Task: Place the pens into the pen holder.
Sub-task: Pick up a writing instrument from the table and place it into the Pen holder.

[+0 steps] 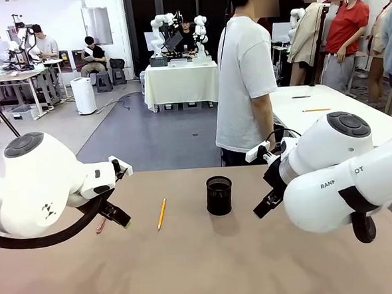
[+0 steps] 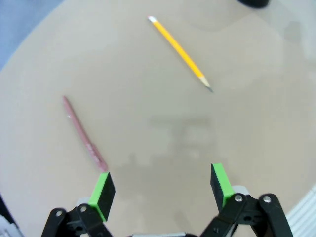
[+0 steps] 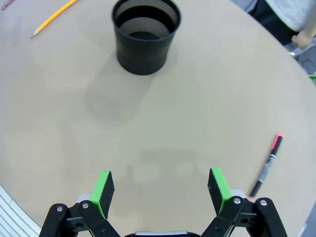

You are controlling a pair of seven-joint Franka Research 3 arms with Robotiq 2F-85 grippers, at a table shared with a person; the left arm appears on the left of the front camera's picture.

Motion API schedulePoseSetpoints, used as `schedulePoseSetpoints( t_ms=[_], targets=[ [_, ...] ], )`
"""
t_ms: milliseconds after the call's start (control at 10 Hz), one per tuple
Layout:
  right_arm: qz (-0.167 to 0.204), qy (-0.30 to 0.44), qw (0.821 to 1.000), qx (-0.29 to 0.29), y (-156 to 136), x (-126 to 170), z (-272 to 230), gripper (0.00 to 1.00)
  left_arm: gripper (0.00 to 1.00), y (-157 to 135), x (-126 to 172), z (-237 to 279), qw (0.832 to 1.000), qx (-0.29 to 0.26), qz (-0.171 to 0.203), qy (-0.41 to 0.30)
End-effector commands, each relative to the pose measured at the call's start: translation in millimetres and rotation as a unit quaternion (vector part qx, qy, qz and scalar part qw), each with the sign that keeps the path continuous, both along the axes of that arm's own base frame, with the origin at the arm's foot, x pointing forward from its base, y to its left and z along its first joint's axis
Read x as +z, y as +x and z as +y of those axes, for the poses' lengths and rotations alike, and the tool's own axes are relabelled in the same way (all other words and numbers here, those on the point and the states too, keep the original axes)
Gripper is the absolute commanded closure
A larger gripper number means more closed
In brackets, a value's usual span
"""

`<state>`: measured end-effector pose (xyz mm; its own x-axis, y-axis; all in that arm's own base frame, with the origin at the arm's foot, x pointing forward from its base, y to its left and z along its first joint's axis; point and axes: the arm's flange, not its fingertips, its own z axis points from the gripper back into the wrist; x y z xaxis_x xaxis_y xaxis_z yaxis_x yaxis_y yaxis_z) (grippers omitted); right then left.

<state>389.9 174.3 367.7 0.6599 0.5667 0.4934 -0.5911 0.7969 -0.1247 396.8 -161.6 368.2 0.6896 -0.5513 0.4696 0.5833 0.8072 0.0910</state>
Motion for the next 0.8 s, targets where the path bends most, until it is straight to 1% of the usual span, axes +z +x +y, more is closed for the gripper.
schedulePoseSetpoints(
  t_ms=[0, 100, 200, 300, 400, 500, 700],
  targets=[
    [0.037, 0.032, 0.998, 0.027, -1, 7, -3, 0.0, 0.0, 1, 17, 17, 0.998, -0.043, 0.047, -0.028],
    [0.052, 0.048, 0.997, 0.038, 0, 12, -3, 0.0, 0.0, 3, 21, 18, 0.995, -0.052, 0.075, -0.043],
    [0.063, 0.065, 0.995, 0.052, 1, 17, -3, 0.0, 0.0, 4, 24, 21, 0.993, -0.067, 0.082, -0.058],
    [0.084, 0.088, 0.99, 0.071, -2, 24, -1, 0.0, 0.0, 5, 37, 26, 0.987, -0.091, 0.095, -0.091],
    [0.106, 0.096, 0.985, 0.091, 1, 33, -3, 0.0, 0.0, 8, 43, 33, 0.981, -0.119, 0.096, -0.12],
    [0.103, 0.107, 0.984, 0.095, 2, 45, -5, 0.0, 0.0, 12, 53, 40, 0.977, -0.134, 0.083, -0.141],
    [0.106, 0.121, 0.979, 0.128, 10, 81, -17, 0.0, 0.0, 23, 70, 55, 0.971, -0.166, 0.047, -0.163]
  ],
)
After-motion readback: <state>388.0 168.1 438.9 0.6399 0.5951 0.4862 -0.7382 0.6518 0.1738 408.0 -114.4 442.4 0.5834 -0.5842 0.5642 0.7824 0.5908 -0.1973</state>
